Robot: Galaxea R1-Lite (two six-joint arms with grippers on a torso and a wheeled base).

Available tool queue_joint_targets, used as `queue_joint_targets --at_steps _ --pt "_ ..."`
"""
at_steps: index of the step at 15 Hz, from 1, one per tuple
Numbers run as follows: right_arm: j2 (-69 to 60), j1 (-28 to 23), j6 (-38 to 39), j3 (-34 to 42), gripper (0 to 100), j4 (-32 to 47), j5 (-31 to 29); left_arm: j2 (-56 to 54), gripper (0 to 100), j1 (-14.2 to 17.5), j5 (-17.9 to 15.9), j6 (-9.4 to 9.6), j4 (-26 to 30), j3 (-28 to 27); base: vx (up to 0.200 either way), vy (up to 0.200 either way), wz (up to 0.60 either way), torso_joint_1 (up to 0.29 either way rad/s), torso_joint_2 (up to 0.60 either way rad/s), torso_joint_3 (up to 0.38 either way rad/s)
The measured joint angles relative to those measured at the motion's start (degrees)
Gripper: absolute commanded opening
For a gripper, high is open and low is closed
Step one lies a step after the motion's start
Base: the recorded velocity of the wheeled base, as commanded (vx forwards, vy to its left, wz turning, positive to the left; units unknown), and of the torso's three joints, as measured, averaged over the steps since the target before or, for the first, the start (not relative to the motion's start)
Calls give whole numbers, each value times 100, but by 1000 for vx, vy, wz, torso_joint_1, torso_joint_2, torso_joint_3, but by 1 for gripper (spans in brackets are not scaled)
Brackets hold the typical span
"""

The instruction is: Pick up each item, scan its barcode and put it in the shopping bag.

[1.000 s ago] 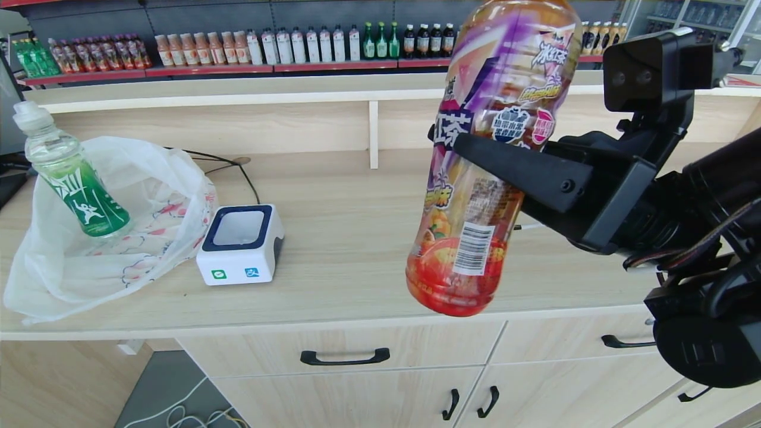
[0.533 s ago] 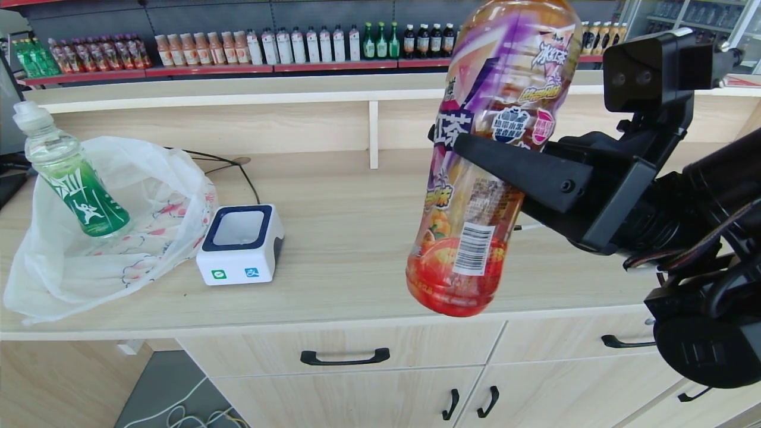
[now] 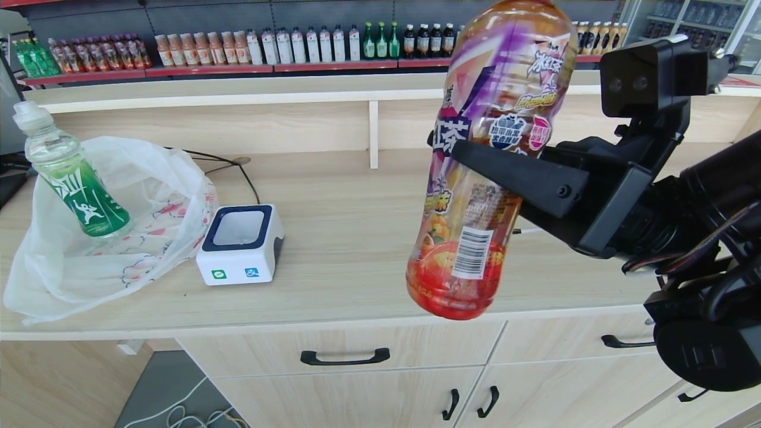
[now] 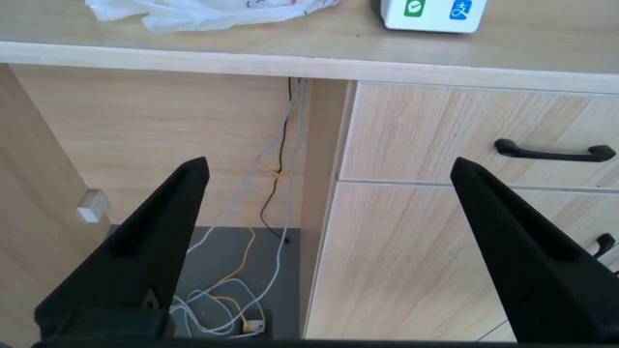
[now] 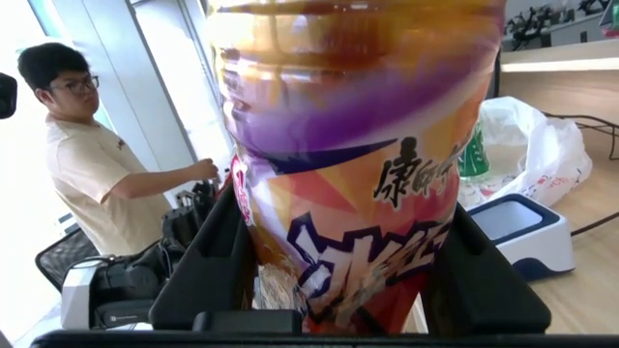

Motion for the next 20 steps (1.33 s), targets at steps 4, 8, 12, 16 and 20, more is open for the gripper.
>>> queue_joint_targets --at_steps 4,8,12,16,20 --pt "4 -28 -183 59 0 -2 -41 0 100 2 0 0 0 0 0 0 0 0 0 0" --pt "4 -295 -831 384 0 2 -492 0 100 0 0 0 0 0 0 0 0 0 0 0" --pt "-35 -574 -1620 916 0 9 -1207 0 100 -2 0 0 0 0 0 0 0 0 0 0" --pt "-280 -707 -2838 1680 0 6 -2269 0 100 0 5 0 0 0 0 0 0 0 0 0" --pt "-634 -731 -3604 2450 0 11 -3678 0 100 0 2 0 0 0 0 0 0 0 0 0"
